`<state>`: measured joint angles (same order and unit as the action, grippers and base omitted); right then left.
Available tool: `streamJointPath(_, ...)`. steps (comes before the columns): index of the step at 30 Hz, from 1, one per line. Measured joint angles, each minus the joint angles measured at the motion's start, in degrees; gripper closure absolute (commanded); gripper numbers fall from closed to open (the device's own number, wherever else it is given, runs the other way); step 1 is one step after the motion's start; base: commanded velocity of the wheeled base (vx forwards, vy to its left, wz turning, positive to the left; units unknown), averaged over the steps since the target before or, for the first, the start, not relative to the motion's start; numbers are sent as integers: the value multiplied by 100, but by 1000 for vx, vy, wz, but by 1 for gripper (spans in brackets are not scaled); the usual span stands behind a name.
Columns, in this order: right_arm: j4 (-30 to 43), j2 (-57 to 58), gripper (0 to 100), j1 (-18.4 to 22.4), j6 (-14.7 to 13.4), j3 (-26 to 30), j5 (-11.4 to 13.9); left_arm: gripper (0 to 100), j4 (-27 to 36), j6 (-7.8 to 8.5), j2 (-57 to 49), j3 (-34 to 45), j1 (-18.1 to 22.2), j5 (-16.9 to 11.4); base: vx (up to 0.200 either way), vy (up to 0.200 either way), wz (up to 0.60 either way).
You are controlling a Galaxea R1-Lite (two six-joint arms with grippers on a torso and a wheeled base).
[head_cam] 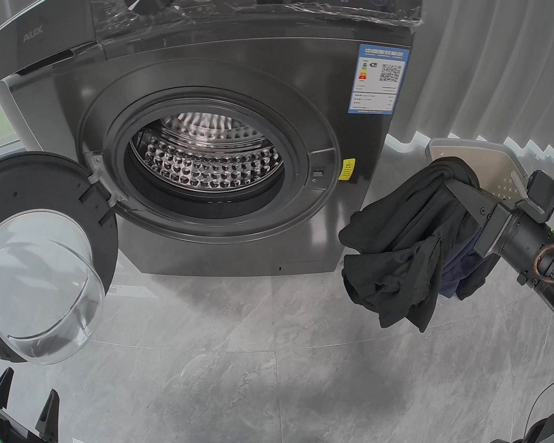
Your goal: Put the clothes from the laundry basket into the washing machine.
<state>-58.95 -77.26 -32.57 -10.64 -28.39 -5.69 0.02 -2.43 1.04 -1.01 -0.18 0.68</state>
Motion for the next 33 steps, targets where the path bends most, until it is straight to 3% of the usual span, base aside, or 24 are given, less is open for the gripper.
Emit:
streamJointPath(14,6,1,100,2,2,1,-2,0,-2,-2,0,0,2,0,0,0,0)
streamJointPath(29,9,-5,100,-4,0,15,6,0,-2,-2,0,0,2,-2,0,200,0)
streamJointPath(33,9,-5,100,-2,0,17,6,0,-2,-2,-2,0,-2,0,0,0,0)
